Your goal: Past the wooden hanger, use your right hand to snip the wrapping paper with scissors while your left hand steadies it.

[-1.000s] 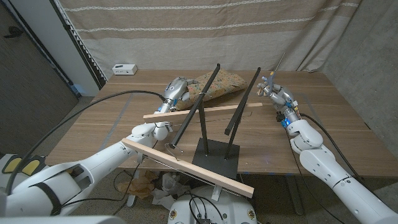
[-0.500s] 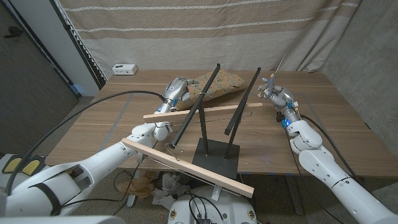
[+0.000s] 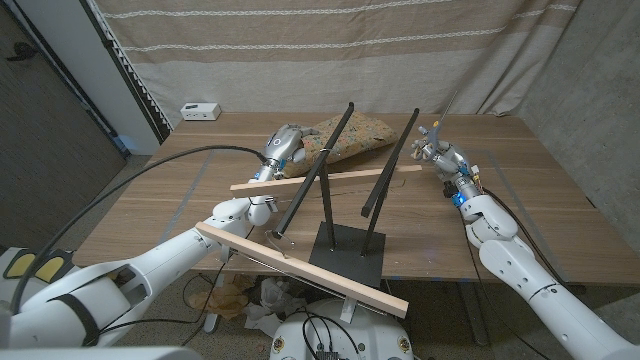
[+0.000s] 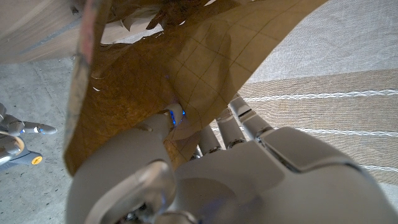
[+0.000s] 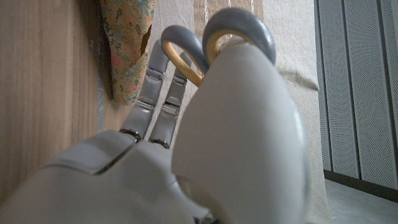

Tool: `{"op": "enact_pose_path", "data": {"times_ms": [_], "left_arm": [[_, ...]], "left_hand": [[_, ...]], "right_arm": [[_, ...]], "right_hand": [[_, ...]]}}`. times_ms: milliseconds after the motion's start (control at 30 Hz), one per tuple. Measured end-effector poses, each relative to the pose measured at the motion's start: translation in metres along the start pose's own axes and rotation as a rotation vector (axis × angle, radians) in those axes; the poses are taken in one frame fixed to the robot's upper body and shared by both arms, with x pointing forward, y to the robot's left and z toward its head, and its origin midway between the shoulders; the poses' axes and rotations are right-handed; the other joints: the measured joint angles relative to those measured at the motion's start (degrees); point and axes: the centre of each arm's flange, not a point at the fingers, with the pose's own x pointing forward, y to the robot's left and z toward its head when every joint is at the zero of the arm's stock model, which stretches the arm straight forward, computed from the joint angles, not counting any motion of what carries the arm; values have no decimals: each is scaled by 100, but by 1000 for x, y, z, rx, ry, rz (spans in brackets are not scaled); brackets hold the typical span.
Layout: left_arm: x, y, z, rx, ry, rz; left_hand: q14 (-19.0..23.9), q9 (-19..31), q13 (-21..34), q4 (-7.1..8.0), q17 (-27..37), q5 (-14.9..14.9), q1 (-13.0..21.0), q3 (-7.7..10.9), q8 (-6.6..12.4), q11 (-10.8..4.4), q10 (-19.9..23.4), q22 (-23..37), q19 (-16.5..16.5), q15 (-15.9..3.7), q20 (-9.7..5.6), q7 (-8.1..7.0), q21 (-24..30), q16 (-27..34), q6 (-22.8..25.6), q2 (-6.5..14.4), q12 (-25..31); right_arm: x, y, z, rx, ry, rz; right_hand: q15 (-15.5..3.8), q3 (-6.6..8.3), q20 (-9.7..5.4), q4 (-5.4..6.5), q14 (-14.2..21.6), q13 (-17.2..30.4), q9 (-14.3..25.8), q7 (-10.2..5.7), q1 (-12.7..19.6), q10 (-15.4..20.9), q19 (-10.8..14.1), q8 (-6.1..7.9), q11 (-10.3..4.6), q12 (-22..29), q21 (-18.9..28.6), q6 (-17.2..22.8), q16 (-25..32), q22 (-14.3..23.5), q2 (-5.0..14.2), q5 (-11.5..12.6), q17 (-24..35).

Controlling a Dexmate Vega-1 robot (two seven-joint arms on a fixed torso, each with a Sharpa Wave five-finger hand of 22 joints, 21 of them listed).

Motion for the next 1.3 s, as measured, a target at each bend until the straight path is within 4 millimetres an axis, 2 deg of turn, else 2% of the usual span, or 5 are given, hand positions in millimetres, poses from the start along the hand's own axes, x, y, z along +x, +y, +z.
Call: {"op": "enact_pose_path", "data": {"times_ms": [333,433,533,700,1300], "left_arm": [[0,-1,0,-1,5,-2],[0,-1,-1,-1,5,-1],[0,-2,-2,-1,8,-2],[-1,-2,-3,0,8,0],[-9,1,-6,-3,21,9]], "left_hand": [[31,0,0,0,1,0,-1,0,-1,1,-1,0,0,-10,0,1,0,0,-1,-1,0],[31,0,0,0,1,0,-1,0,-1,1,-1,0,0,-10,0,1,0,0,-1,-1,0],[31,0,-1,0,0,0,-1,0,-1,1,-1,0,0,-10,0,1,0,0,-2,-1,0],[31,1,-1,0,1,0,-1,0,-2,2,-2,0,0,-10,0,1,0,0,-2,-1,0],[31,1,-2,0,0,0,-1,0,-17,2,-2,0,0,-10,0,2,1,0,-3,-1,0]], "right_arm": [[4,2,-4,14,15,24],[4,3,-3,13,15,29],[5,4,-4,6,30,20],[5,7,-5,-2,37,24],[5,12,-8,9,54,26]], "right_hand": [[2,0,346,0,-2,159,85,120,-791,68,349,-5,189,-28,766,-126,0,34,616,0,545],[3,1,-986,-1,-3,219,110,158,-998,109,1703,-5,230,-28,1730,-171,0,964,630,22,547],[2,-70,-1522,-72,-2,261,110,155,-1054,142,2148,-5,235,-28,1743,-174,0,968,643,300,547],[1,-207,-1690,-397,-1,322,106,138,-1346,151,2405,-4,226,-28,1743,-253,0,889,889,729,271],[1,-378,-1865,-664,-1,358,125,60,-1226,162,2785,69,237,-114,1725,-402,0,1054,775,388,-152]]}}
